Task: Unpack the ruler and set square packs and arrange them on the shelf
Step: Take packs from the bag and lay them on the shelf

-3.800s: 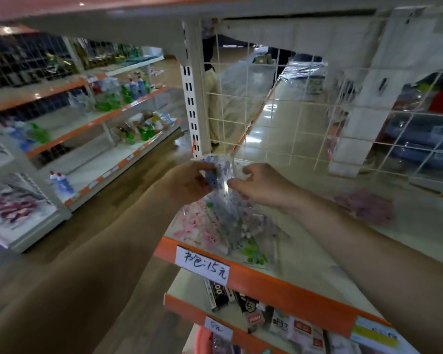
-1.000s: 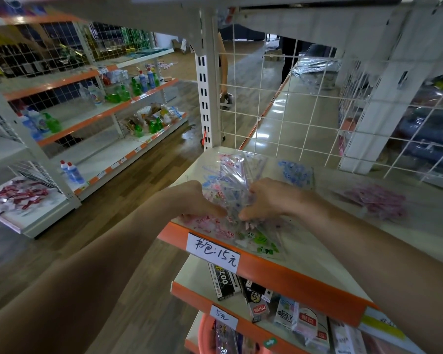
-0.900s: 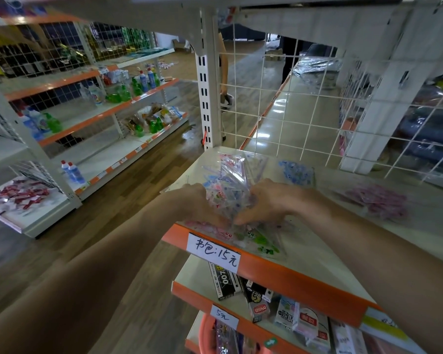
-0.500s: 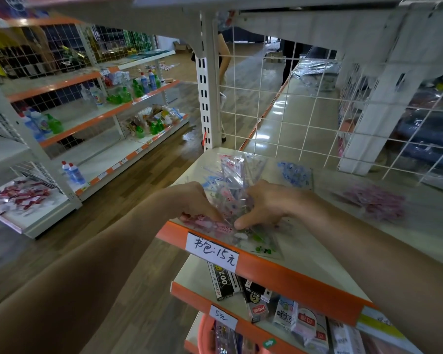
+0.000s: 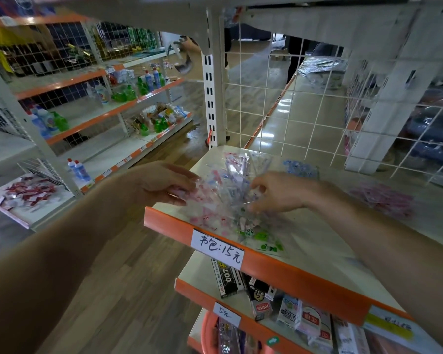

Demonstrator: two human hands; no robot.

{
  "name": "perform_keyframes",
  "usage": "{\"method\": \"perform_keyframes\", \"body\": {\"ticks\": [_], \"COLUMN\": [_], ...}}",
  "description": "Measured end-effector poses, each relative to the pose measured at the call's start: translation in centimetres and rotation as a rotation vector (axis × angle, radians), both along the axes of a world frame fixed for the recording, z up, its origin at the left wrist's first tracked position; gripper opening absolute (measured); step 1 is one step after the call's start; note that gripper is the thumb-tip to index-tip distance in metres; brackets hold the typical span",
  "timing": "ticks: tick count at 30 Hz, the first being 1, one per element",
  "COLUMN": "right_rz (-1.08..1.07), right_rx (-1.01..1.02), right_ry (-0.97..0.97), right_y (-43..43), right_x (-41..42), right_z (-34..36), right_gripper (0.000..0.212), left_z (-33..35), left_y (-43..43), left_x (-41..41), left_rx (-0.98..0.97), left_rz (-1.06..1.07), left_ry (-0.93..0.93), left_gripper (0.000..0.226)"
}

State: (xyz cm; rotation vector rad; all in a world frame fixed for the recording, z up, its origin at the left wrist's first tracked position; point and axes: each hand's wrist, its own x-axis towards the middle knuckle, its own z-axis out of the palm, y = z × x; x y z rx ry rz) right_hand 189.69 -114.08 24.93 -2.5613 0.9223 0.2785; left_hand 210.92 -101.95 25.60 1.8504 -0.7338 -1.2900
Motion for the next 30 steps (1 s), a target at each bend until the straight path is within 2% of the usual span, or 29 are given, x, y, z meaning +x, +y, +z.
{"method": "perform_keyframes", "body": {"ticks": [2, 4, 7, 10, 14, 17, 22, 26, 30], "right_rz": [0.020, 0.091, 0.214, 0.298, 0.360, 0.353, 0.340, 0.290, 0.269], "right_rx": [-0.010, 0.018, -0.007, -0.050, -0.119, -0.099, -0.065, 0.008, 0.159], "right_ry": [-0.151, -0.185, -0.056, 0.109, 0.173, 0.187, 0.168, 0.192, 0.072], "right_y": [0.7, 1.9, 3.7, 4.4, 4.1, 3.9, 4.0, 3.2, 1.9], "right_x": [0.9, 2.1, 4.0, 5.5, 6.3, 6.6, 7.2, 7.0, 6.8], "right_z": [0.6, 0.8, 0.3, -0.2, -0.1, -0.1, -0.4, -0.2, -1.0], "right_gripper": [0.049, 0.042, 0.043, 0.046, 0.055, 0.054, 0.040, 0.040, 0.035], "left_z": [0.4, 0.4, 0.1, -0.6, -1.0, -1.0, -1.2, -1.8, -2.2], "left_y": [0.3, 0.3, 0.4, 1.1, 2.1, 2.7, 3.2, 3.3, 3.4], "left_x": [0.3, 0.5, 1.0, 2.3, 3.2, 3.9, 5.0, 5.3, 5.6], "left_rx": [-0.064, -0.123, -0.142, -0.119, -0.115, -0.086, -0.092, -0.107, -0.106], "left_rz": [0.077, 0.136, 0.165, 0.199, 0.182, 0.212, 0.229, 0.299, 0.333], "left_ry": [0.079, 0.098, 0.070, 0.066, 0.043, 0.147, 0.202, 0.226, 0.243], "left_gripper": [0.024, 0.016, 0.010, 0.017, 0.007, 0.018, 0.029, 0.010, 0.014]}}
